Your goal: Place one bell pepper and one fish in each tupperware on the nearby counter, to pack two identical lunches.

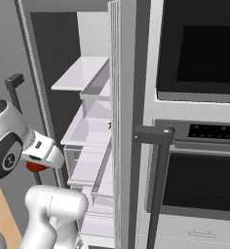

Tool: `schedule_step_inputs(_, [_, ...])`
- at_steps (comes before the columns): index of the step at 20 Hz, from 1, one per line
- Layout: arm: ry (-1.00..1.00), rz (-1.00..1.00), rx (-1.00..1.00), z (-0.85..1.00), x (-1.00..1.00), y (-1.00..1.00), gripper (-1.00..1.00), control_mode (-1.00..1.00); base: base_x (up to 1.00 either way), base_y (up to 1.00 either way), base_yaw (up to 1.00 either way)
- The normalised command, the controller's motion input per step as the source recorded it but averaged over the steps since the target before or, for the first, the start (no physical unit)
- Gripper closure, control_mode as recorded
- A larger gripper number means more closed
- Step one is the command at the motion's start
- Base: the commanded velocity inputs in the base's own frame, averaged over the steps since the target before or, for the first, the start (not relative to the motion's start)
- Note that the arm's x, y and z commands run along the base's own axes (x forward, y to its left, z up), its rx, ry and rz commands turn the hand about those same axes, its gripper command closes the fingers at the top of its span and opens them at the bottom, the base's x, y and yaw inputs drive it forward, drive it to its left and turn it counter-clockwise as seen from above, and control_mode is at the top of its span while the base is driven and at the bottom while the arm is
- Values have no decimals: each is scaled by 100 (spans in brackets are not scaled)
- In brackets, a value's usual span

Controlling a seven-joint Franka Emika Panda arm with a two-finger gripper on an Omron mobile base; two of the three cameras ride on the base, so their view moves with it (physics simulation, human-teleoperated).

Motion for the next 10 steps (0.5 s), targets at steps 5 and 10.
schedule_step_inputs(5, [1, 0, 0, 0, -3, 0, 100, 100, -17, 0, 0])
schedule_step_inputs(10, [0, 0, 0, 0, 0, 0, 100, 100, -99, 24, -6])
